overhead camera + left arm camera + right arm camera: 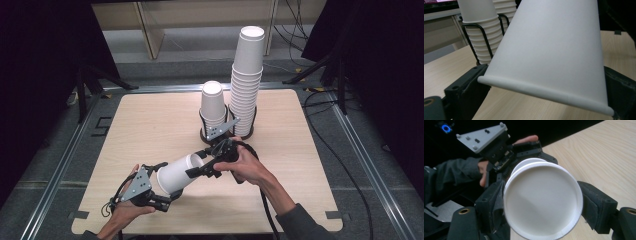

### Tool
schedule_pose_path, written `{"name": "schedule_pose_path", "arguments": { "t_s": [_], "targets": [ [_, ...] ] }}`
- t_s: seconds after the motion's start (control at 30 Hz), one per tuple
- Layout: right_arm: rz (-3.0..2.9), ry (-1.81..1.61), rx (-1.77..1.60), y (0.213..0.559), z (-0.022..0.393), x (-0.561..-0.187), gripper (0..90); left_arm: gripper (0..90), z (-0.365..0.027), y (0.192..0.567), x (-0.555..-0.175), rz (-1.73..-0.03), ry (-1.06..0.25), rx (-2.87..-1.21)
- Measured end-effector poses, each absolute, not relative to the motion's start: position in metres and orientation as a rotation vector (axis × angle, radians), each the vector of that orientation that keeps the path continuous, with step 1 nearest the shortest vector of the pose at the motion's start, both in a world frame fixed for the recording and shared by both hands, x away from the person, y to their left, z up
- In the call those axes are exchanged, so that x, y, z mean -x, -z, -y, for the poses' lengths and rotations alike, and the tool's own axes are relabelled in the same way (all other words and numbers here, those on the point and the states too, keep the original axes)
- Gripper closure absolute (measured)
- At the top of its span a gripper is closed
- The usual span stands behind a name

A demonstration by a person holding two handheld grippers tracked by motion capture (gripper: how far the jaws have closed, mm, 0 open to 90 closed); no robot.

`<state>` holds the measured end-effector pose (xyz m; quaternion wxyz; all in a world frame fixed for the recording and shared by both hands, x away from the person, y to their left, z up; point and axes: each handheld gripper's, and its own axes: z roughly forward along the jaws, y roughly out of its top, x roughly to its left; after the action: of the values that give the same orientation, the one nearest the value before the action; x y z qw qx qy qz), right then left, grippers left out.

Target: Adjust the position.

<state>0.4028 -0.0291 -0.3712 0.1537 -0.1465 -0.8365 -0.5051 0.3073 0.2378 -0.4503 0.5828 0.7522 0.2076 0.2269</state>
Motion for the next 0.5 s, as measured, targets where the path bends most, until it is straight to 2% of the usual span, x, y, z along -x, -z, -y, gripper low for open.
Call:
{"name": "schedule_pose_path", "arguments": {
  "t_s": [0.37, 0.5],
  "targets": [
    [2.347, 1.483, 0.428, 0.3688, 0.0335, -0.4045, 26.9, 3.6, -0.2372, 0.4524, -0.3076, -0.483, -0.505, -1.652],
    [2.347, 1.495, 0.425, 0.3689, 0.0339, -0.4052, 26.9, 6.0, -0.2389, 0.4508, -0.3072, -0.476, -0.507, -1.687]
  ]
}}
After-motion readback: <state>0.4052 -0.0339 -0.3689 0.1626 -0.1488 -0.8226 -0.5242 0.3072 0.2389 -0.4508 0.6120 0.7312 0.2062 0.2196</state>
